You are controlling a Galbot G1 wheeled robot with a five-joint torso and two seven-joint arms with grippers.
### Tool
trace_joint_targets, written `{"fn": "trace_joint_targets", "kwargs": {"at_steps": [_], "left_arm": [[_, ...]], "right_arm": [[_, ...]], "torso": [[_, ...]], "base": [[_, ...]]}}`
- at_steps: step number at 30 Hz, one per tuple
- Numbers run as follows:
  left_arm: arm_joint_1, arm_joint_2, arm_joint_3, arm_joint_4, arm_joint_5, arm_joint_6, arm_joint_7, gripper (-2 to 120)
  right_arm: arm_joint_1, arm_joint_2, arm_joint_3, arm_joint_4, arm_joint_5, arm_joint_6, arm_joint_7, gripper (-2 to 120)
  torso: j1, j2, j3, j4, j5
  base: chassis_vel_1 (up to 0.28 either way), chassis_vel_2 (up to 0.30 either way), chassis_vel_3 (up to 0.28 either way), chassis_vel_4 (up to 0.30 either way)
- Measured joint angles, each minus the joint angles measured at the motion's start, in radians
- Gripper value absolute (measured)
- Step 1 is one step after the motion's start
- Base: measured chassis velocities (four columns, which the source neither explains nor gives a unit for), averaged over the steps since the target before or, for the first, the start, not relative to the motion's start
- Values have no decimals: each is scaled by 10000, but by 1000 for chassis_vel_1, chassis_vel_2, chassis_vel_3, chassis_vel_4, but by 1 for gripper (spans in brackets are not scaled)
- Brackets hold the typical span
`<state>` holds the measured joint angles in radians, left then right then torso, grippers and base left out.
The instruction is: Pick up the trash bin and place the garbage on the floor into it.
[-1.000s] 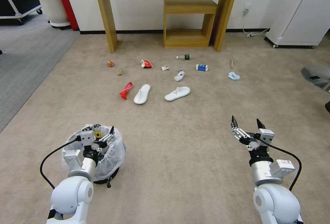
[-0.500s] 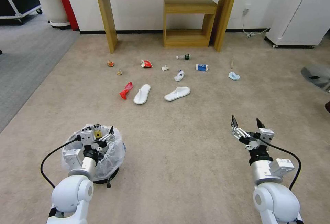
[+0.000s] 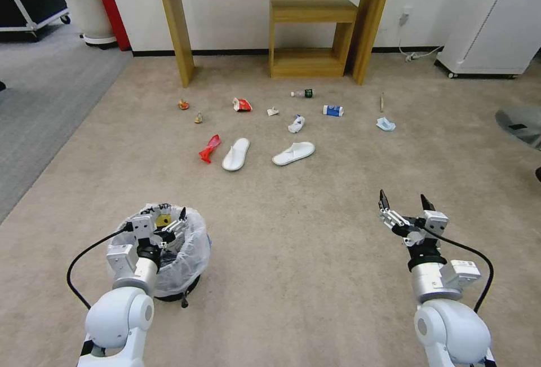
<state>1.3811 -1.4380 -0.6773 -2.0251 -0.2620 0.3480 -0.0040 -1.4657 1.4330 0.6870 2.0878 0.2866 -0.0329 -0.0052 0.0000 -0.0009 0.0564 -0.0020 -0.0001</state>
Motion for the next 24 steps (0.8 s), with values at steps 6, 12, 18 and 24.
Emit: {"fn": "trace_joint_targets", "kwargs": {"at_steps": [6,12,18,24], "left_arm": [[-4,-3,-9,24,5,-20,-5,100],[-5,-25,-7,61,33,-51,-4,100],[-3,-46,-3,111,66,-75,-3,100],[-38,-53,-13,163,65,-76,-3,100]], "right_arm": [[-4,17,-6,-32,-26,61,-63,100],[-4,19,-5,-74,-28,158,-78,100],[-3,33,-8,-191,-36,439,-179,100],[22,44,-29,-321,-28,778,-331,100]], "torso": [[0,1,0,1,0],[0,0,0,-2,1],[0,0,0,0,1],[0,0,0,-1,0]], "base": [[154,158,-140,-148],[126,130,-137,-137],[111,119,-119,-107],[58,63,-46,-51]]}}
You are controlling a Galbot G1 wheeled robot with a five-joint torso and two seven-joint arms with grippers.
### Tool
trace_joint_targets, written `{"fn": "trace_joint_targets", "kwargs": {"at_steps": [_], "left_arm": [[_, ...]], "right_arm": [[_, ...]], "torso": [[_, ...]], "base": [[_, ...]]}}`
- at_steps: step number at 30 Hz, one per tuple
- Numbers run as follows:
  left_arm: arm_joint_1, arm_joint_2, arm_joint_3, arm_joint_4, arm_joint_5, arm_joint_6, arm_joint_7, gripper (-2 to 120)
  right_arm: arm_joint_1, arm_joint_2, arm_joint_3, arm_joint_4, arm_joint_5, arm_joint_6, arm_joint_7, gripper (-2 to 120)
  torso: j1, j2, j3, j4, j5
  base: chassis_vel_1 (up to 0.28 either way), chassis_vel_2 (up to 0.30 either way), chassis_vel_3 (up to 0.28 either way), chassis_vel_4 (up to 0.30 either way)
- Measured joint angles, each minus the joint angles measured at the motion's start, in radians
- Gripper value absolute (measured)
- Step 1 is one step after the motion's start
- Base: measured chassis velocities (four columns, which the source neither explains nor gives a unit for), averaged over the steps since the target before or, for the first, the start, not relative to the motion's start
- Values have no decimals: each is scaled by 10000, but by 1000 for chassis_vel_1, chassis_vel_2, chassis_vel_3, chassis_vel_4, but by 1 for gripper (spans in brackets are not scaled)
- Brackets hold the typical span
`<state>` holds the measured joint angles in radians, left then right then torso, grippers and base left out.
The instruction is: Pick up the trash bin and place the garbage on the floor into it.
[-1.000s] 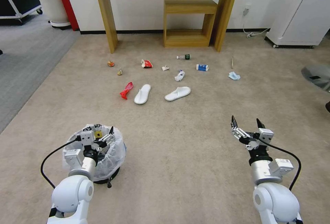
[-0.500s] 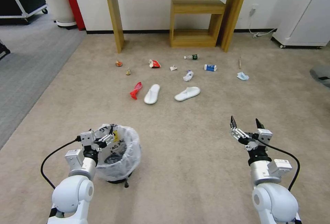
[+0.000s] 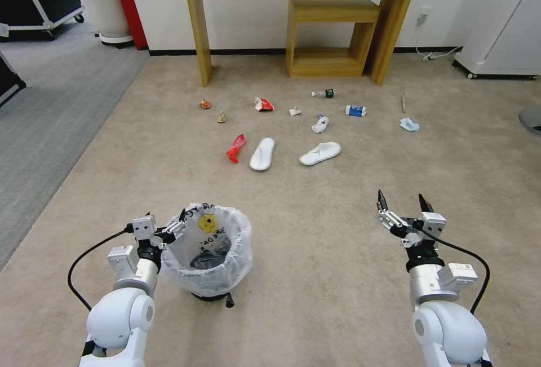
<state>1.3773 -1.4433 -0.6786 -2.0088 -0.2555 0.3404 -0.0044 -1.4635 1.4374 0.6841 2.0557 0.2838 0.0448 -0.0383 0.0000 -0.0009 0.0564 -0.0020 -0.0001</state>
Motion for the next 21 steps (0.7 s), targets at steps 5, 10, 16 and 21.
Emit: {"fn": "trace_joint_targets", "kwargs": {"at_steps": [5,10,16,21], "left_arm": [[-55,-16,-7,117,-14,10,0,100],[29,166,52,214,-221,49,4,100],[78,351,-4,205,-365,38,20,100],[147,444,-22,107,-460,22,13,100]], "right_arm": [[30,-32,8,-17,37,125,-14,100],[35,-72,130,67,55,97,30,100],[-48,-141,221,150,194,27,9,100],[-89,-102,176,222,124,-49,-71,100]], "torso": [[0,0,0,-1,2],[0,0,0,0,0],[0,0,0,0,0],[0,0,0,0,0]], "base": [[0,0,0,0],[0,0,0,0],[0,0,0,0],[0,0,0,0]]}}
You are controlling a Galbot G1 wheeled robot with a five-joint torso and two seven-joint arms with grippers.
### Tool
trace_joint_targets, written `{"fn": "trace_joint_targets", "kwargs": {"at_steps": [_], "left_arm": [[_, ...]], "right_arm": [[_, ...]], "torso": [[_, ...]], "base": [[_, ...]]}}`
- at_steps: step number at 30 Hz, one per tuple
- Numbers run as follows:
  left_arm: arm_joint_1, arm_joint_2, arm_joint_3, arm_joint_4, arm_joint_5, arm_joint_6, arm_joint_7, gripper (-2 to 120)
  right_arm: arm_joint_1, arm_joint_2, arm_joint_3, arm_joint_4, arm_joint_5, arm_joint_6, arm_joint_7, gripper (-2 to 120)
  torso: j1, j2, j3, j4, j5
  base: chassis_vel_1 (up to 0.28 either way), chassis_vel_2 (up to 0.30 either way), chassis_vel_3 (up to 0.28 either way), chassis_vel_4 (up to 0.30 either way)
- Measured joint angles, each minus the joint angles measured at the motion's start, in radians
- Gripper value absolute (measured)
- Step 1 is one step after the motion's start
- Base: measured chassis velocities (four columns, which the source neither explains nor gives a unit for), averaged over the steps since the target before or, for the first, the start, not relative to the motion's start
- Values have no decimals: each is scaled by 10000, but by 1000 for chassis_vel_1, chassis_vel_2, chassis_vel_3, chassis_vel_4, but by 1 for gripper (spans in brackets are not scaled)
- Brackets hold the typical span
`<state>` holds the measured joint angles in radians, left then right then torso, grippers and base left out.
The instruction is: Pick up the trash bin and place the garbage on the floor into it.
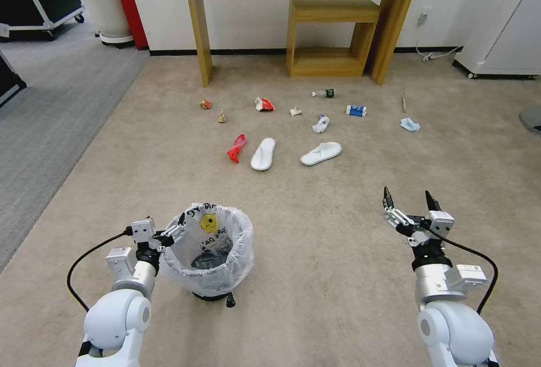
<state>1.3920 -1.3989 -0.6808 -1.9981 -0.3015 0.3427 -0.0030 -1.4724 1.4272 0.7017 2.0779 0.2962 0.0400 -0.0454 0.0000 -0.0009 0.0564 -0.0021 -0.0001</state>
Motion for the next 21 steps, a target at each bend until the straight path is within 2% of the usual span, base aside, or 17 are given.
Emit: {"fn": "trace_joint_targets", "kwargs": {"at_steps": [10,21], "left_arm": [[141,132,-104,-98,-150,-166,-10,100],[141,100,-10,-91,-125,-143,-147,100]], "right_arm": [[16,128,-147,40,-197,-99,-5,100],[-19,115,-163,65,-187,-13,117,100]], "torso": [[0,0,-1,0,0],[1,0,2,1,1]], "base": [[0,0,0,0],[-107,112,113,-105]]}}
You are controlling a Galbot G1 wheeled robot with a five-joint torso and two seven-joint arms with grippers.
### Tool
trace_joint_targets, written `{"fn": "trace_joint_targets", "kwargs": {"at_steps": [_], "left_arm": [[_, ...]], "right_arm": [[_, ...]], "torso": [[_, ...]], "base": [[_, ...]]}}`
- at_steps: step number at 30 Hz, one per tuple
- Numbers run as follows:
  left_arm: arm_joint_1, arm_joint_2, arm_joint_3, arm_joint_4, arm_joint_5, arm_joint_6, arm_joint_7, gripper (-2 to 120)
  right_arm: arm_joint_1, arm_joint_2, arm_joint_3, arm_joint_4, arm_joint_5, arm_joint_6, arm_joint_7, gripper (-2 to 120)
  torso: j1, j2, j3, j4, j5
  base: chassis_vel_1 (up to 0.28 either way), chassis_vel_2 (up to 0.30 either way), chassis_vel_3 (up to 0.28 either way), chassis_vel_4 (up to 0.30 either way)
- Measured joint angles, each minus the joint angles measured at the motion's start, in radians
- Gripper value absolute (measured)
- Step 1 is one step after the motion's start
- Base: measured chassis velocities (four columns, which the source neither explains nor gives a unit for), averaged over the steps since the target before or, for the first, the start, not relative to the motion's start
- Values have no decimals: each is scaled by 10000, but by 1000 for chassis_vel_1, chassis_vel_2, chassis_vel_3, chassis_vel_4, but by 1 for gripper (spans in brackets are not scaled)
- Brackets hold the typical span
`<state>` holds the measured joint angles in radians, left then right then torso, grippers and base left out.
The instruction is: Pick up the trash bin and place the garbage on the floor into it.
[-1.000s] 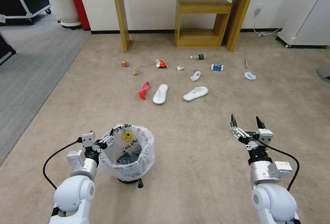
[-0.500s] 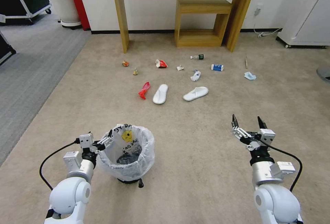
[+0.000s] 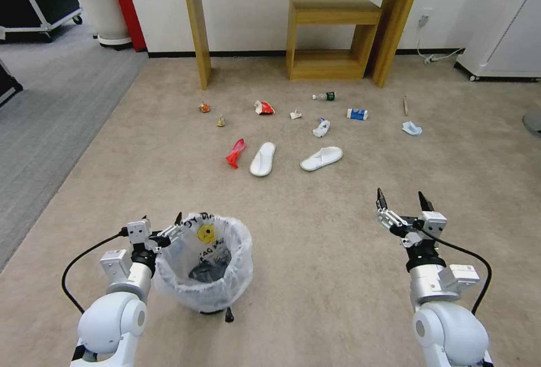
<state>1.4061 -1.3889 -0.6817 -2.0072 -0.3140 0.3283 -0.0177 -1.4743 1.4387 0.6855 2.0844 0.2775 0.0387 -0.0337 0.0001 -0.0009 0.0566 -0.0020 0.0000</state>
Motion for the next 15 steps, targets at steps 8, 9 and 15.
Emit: {"fn": "trace_joint_targets", "kwargs": {"at_steps": [8,9,15], "left_arm": [[79,540,65,-4,-401,581,-710,100],[118,784,64,-86,-847,1080,-1072,100],[448,1859,6,-838,-3050,3072,-2674,100]], "right_arm": [[19,-62,-10,-34,64,-25,79,100],[23,-78,-5,-63,107,-34,79,100],[10,-150,52,-149,245,-35,48,100]], "torso": [[-1,0,-3,-1,-1],[0,0,-2,0,-2],[0,0,-2,0,0]], "base": [[-17,31,24,-28],[0,0,0,0],[0,0,0,0]]}}
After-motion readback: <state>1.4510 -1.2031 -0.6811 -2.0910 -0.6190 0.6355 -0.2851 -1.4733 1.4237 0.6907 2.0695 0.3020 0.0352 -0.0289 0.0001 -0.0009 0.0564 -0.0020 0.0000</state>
